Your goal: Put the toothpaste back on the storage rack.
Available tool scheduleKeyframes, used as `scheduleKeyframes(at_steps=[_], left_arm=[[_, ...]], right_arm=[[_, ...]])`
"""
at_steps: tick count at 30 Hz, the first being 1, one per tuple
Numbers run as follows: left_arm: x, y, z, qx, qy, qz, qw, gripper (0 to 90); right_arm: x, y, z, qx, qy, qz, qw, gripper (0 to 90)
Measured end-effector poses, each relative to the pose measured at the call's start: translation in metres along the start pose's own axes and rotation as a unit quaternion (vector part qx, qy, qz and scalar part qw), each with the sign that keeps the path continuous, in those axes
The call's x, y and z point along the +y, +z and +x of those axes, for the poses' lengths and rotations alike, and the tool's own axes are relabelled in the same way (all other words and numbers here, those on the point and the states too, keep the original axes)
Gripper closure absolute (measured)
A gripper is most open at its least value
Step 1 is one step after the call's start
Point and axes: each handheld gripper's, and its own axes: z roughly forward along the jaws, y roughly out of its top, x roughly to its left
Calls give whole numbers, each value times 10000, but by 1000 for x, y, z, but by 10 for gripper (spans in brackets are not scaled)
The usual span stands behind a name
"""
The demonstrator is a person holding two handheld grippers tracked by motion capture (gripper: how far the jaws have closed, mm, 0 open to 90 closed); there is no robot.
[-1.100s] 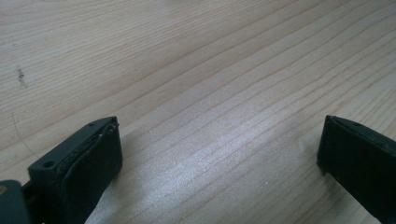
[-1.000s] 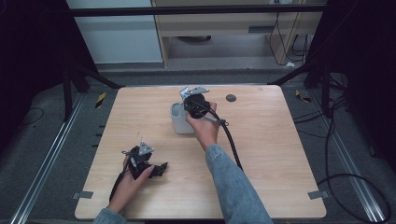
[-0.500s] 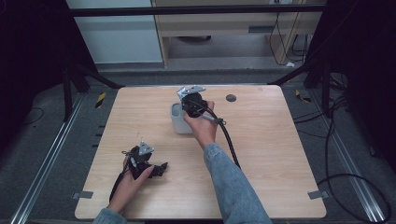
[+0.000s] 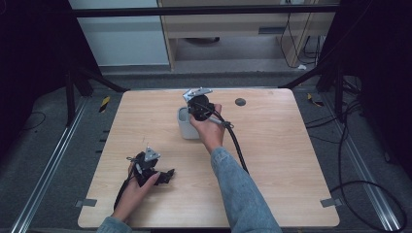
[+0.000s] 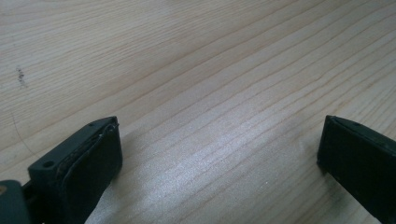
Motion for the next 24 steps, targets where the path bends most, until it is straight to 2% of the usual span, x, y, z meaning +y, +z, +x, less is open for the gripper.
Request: scheduleKeyframes(at_steps=[24], left_arm=[[0,0,0,0,2,0,10000,0]], right_arm=[[1,-1,-4,123,67,96,9999,732]])
